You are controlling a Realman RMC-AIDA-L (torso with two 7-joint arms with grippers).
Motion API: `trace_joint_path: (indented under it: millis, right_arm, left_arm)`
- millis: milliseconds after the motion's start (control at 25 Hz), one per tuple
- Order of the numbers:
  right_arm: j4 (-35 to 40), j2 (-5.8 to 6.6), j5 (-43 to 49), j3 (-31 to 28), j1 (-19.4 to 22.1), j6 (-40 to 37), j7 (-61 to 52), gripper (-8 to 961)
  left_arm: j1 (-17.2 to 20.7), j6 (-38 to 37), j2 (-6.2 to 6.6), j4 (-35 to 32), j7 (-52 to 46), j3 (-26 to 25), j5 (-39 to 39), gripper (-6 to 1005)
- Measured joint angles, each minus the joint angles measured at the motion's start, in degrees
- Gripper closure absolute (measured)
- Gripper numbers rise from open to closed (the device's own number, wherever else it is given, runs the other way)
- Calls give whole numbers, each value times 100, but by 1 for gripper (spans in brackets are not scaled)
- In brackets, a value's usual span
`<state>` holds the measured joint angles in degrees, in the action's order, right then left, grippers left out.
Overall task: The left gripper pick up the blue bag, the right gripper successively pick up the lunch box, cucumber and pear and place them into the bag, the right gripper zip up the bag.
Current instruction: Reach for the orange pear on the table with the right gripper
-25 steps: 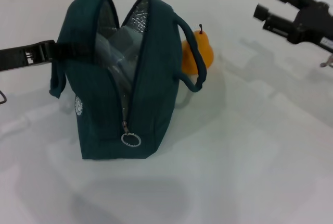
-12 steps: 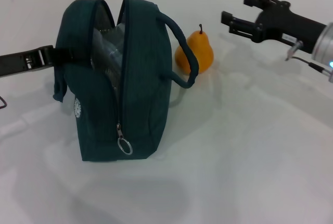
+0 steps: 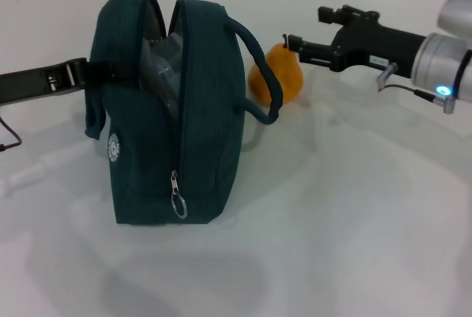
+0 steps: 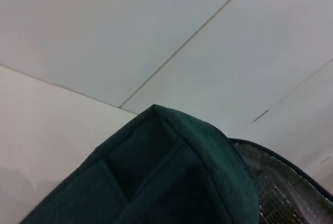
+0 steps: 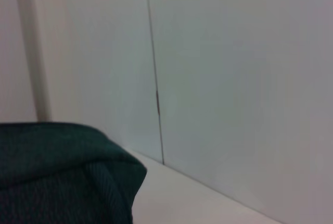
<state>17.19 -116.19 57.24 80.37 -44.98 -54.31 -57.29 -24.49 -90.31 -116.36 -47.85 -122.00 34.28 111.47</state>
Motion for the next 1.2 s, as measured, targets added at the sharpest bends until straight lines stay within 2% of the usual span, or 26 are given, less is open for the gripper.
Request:
trace_joint_path:
  millis: [40,360,600,840,1200]
  right_arm:
    - [-11,0,-172,278,-68,139,33,159]
    - [-15,0,-913,1045,-212,465,282,168]
    - [-15,0,-1016,1111,-230,475,332,185]
    - [-15,1,-1061,1141,-230,433,390,202]
    - [-68,0,-1211,1444,-298,481,413,222]
  left_arm:
    - [-7,26,-11,2,0,8,0,967]
    - [-13,76,-26,120,1,-8,-2,967]
    - [-13,77,-46,132,-1,-10,-35,967]
    - [-27,83,-119,135,-9,-18,-65,967]
    - [-56,111,-128,225,-49,-18,-83,967]
